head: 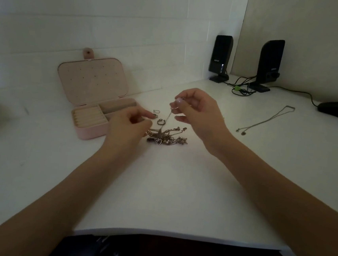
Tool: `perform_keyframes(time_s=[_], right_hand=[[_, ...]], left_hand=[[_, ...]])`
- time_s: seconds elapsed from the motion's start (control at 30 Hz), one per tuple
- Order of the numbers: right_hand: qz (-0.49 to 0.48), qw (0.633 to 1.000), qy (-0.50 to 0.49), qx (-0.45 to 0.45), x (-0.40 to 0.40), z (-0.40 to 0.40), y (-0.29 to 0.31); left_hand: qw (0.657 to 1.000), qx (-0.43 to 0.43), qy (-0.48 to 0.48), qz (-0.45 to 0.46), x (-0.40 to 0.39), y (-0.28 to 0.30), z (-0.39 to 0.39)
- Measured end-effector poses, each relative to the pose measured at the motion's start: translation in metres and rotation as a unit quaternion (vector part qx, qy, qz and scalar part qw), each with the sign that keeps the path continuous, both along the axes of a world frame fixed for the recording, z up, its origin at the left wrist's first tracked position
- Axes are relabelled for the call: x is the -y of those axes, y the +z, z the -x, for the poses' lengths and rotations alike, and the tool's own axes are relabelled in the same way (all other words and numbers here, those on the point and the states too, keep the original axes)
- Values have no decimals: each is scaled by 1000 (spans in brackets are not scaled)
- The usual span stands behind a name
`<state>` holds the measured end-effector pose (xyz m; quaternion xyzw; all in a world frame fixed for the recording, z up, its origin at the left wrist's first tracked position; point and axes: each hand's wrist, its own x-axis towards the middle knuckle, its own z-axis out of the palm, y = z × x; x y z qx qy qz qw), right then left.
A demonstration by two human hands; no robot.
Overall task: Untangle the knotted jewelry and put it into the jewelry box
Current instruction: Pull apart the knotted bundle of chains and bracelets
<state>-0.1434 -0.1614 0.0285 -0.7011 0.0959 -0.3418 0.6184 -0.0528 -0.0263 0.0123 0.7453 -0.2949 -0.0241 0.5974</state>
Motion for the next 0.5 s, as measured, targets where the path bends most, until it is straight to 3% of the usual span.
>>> perform_keyframes(time_s=[0.1, 0.17, 0.27, 0.5], right_hand=[[-49, 998, 26, 23, 1, 3, 6], [-68, 996, 49, 37, -1, 5, 8], [-89, 993, 61, 51, -2, 7, 10], [-233, 969, -10, 77, 8, 8, 15]], left_hand=[[991, 118, -13, -64, 1, -3, 7], [987, 137, -49, -69, 2, -4, 10], [989, 88, -111, -36, 5, -5, 12], [989, -72, -131, -9, 9, -4, 9]])
